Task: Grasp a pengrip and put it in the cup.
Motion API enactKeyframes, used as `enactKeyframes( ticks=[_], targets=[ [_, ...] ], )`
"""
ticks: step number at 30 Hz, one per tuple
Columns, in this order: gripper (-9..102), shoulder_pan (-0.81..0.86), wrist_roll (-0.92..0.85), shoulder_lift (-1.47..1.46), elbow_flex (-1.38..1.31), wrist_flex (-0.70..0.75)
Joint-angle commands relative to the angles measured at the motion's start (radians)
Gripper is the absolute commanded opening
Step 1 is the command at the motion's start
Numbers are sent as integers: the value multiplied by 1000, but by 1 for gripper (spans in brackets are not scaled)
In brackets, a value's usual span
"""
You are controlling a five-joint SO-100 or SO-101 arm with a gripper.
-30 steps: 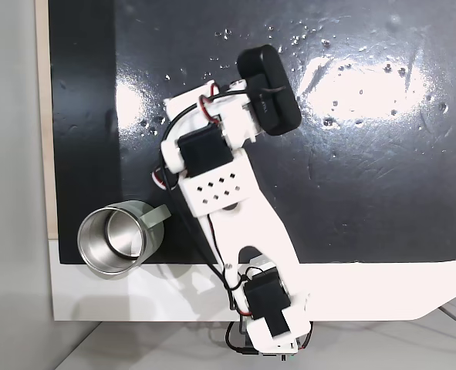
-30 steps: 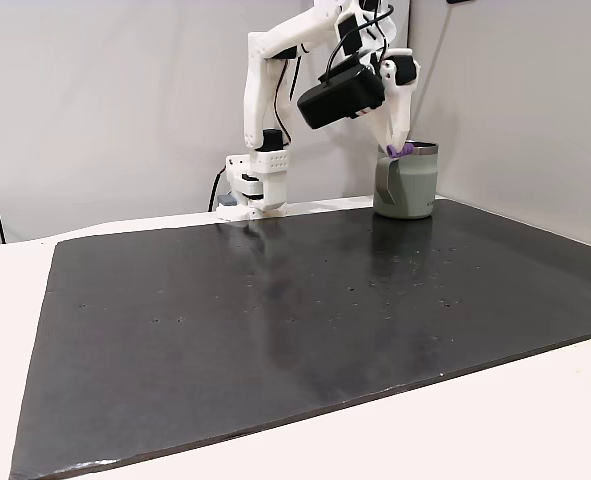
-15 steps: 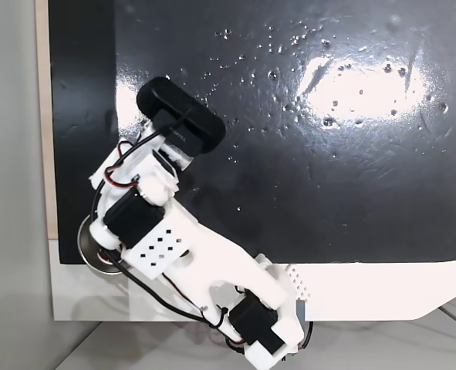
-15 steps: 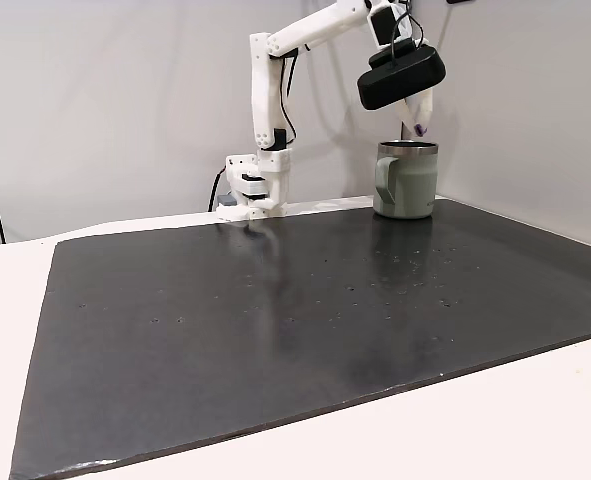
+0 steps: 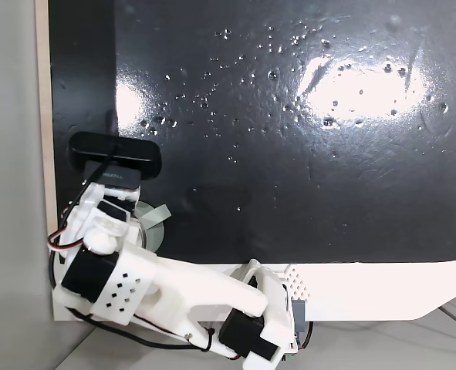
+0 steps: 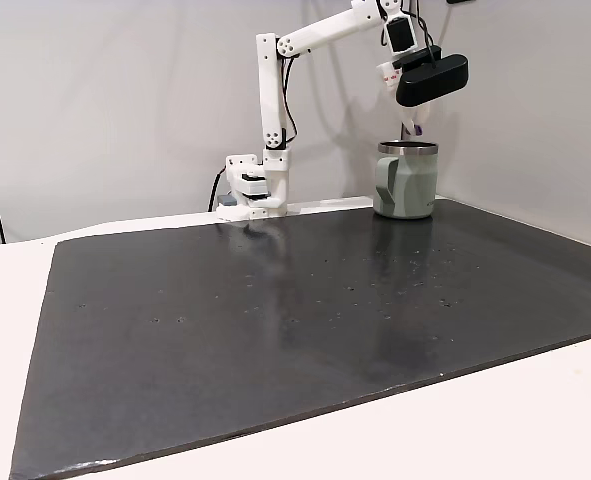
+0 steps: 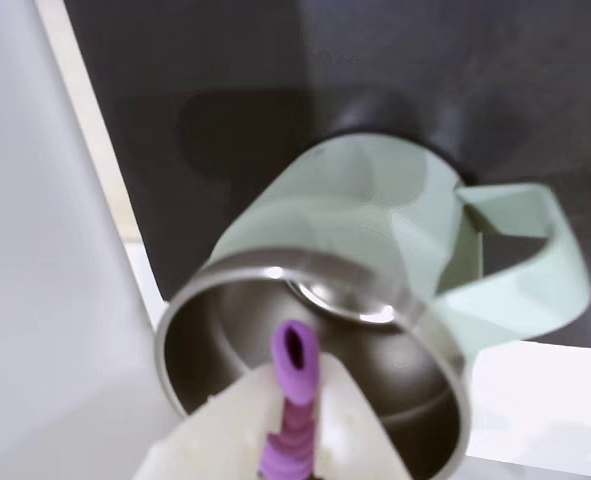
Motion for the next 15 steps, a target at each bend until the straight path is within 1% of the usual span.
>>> enactKeyframes(
  ticks=[1,8,15],
  targets=[
    [0,-64,-41,28,-12,11],
    [0,-129,-55,-9,-20,-11],
    [0,-138,-55,-43,-60,-12]
  ],
)
